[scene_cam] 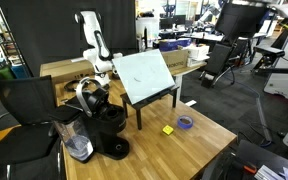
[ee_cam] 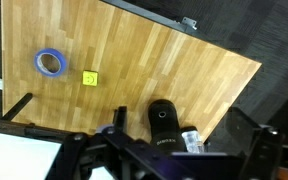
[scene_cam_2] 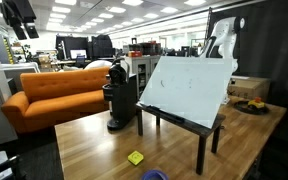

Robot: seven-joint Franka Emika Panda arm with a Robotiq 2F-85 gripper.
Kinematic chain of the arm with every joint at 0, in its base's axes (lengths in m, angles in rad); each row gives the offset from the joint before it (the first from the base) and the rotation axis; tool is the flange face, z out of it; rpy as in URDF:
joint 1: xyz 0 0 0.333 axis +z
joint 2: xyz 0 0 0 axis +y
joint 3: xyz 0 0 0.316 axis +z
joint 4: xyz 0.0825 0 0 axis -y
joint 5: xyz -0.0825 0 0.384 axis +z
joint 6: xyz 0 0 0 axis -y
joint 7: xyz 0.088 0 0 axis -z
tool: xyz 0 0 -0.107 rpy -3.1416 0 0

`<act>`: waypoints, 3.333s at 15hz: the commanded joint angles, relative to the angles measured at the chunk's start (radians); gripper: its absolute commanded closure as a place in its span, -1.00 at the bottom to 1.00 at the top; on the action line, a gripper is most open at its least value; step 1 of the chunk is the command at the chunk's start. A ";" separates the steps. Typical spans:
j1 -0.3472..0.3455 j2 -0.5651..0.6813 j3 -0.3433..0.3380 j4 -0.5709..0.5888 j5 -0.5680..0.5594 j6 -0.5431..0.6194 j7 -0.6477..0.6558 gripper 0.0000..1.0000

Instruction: Move the tape to the left

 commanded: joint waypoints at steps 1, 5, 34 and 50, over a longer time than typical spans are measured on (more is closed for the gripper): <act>-0.003 0.001 0.002 0.003 0.002 -0.003 -0.002 -1.00; -0.003 0.001 0.002 0.003 0.002 -0.003 -0.002 -1.00; -0.185 0.481 -0.376 -0.043 -0.101 0.549 -0.313 -1.00; -0.288 1.124 -0.352 0.326 -0.025 0.635 -0.253 -1.00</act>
